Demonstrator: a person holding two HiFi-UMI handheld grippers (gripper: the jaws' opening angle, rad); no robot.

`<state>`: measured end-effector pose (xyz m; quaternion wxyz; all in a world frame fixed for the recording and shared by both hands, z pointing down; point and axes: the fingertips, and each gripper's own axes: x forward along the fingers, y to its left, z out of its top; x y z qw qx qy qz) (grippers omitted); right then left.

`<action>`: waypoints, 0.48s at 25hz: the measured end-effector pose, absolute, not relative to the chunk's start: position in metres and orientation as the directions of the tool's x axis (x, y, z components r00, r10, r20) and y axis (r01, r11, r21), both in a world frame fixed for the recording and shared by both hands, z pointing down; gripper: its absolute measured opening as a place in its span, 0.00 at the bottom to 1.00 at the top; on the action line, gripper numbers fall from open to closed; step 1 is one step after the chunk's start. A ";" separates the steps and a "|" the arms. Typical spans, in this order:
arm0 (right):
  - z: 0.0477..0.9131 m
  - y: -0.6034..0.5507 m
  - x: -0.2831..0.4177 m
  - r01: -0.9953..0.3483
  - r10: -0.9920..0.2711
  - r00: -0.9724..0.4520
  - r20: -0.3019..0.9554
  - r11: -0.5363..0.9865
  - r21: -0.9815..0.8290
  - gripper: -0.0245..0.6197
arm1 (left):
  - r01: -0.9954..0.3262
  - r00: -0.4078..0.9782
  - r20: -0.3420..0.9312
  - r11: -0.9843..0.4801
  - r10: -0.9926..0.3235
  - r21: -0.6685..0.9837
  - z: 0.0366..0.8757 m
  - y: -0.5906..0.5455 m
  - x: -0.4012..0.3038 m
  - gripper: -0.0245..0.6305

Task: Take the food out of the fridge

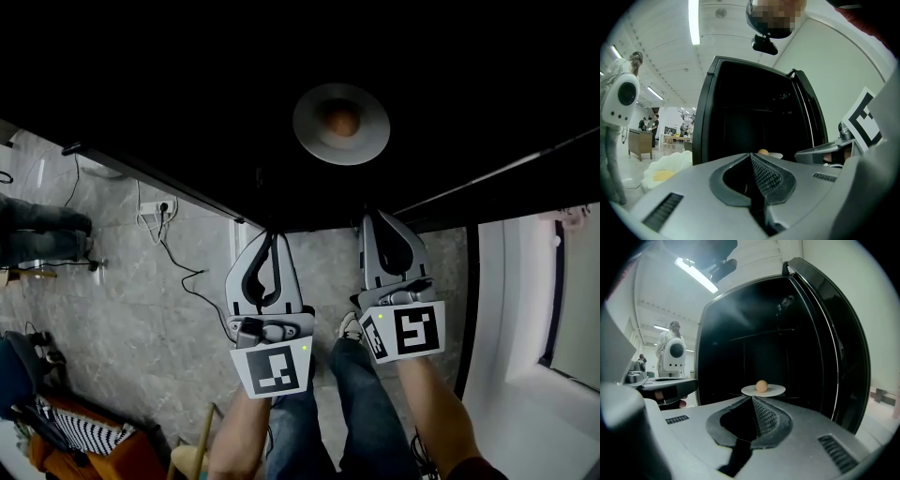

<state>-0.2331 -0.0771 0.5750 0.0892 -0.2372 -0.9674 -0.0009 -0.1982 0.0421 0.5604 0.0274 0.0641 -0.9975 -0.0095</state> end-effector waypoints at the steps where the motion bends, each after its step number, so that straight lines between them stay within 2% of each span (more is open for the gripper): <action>1: 0.576 -0.076 -0.233 0.459 0.459 -0.871 0.176 0.887 -0.039 0.07 | -0.128 -0.990 0.054 0.992 -0.129 0.023 0.561 0.042 -0.198 0.06; 12: 0.576 -0.075 -0.237 0.447 0.443 -0.881 0.166 0.894 -0.016 0.07 | -0.112 -0.992 0.053 0.993 -0.113 0.027 0.560 0.049 -0.202 0.06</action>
